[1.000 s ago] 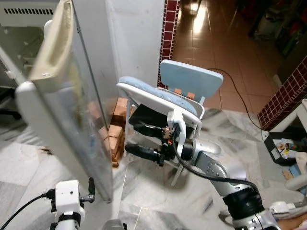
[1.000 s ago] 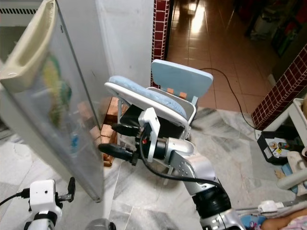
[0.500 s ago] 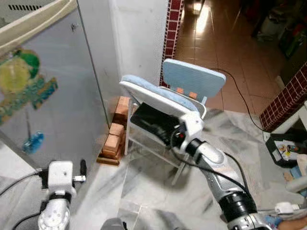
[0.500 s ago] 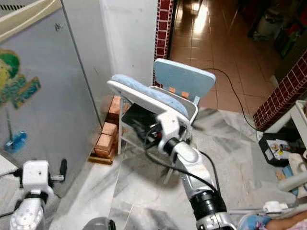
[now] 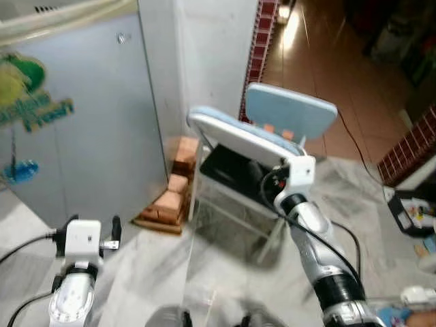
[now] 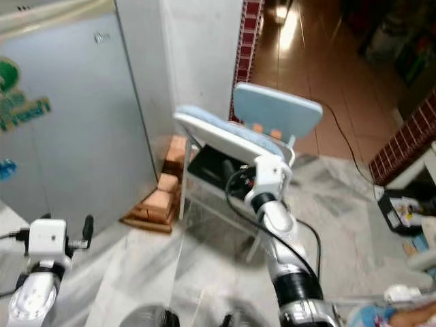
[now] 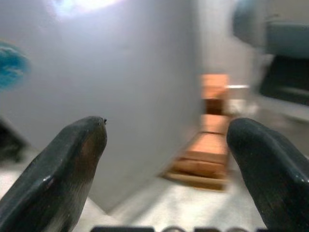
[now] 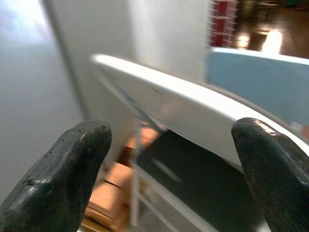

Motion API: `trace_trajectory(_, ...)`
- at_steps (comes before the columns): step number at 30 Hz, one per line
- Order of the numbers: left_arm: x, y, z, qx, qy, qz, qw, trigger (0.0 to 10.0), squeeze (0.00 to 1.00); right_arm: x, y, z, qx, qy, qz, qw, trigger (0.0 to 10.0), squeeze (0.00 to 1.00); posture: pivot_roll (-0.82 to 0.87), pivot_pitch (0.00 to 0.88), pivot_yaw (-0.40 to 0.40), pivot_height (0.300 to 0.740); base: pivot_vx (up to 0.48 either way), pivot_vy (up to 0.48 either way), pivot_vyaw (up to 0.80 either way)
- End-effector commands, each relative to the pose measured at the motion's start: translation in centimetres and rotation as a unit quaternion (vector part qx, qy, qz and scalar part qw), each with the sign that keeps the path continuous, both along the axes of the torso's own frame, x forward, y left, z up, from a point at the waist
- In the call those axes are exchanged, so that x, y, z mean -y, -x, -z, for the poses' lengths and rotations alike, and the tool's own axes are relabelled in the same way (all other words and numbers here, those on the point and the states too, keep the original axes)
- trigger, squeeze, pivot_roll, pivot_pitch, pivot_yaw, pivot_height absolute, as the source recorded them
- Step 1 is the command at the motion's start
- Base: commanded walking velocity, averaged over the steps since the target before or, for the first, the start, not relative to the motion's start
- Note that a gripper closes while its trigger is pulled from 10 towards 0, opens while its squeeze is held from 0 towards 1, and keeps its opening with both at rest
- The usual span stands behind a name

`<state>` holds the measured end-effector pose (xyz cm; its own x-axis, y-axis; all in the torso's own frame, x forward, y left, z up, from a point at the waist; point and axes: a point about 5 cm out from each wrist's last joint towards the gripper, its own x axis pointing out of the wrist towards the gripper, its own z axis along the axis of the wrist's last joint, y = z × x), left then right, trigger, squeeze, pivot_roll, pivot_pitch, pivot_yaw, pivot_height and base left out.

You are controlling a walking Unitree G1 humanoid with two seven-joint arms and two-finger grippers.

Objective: Restocking fridge

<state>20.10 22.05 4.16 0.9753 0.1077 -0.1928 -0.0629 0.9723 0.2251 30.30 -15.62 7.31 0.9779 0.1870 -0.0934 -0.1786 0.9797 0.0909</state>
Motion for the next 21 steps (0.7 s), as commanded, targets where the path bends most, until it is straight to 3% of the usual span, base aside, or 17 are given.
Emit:
trace_trajectory(1, 0.0, 0.1, -0.2, -0.003, 0.001, 0.025, 1.000, 10.0, 0.00, 0.5, 0.3, 0.6, -0.012, -0.003, 0.018, 1.000, 10.0, 0.00, 0.06, 0.038, -0.022, 0.735, 0.000, 0.480, 0.00)
trace_trajectory(12, 0.2, -0.4, -2.3, 0.041, 0.002, 0.005, 0.999, 10.0, 0.00, 0.6, 1.0, 1.0, -0.009, -0.023, 0.037, 0.999, 10.0, 0.00, 0.03, 0.012, 0.003, 0.735, 0.000, 0.480, 0.00)
trace_trajectory(15, -1.5, -0.4, -2.6, 0.059, -0.003, -0.049, 0.997, 10.0, 0.00, 0.8, 1.3, 1.3, -0.013, -0.025, 0.042, 0.999, 10.0, 0.00, 0.03, 0.017, -0.001, 0.735, 0.000, 0.480, 0.00)
trace_trajectory(18, -1.6, -0.4, -2.8, 0.062, 0.000, -0.047, 0.997, 10.0, 0.00, 1.0, 1.2, 1.2, -0.012, -0.016, 0.047, 0.999, 10.0, 0.00, 0.03, 0.022, -0.002, 0.735, 0.000, 0.480, 0.00)
trace_trajectory(21, -1.4, -0.5, -3.1, 0.068, -0.002, -0.042, 0.997, 10.0, 0.00, 0.9, 1.0, 1.1, -0.010, -0.037, 0.057, 0.998, 10.0, 0.00, 0.03, 0.022, -0.002, 0.735, 0.000, 0.480, 0.00)
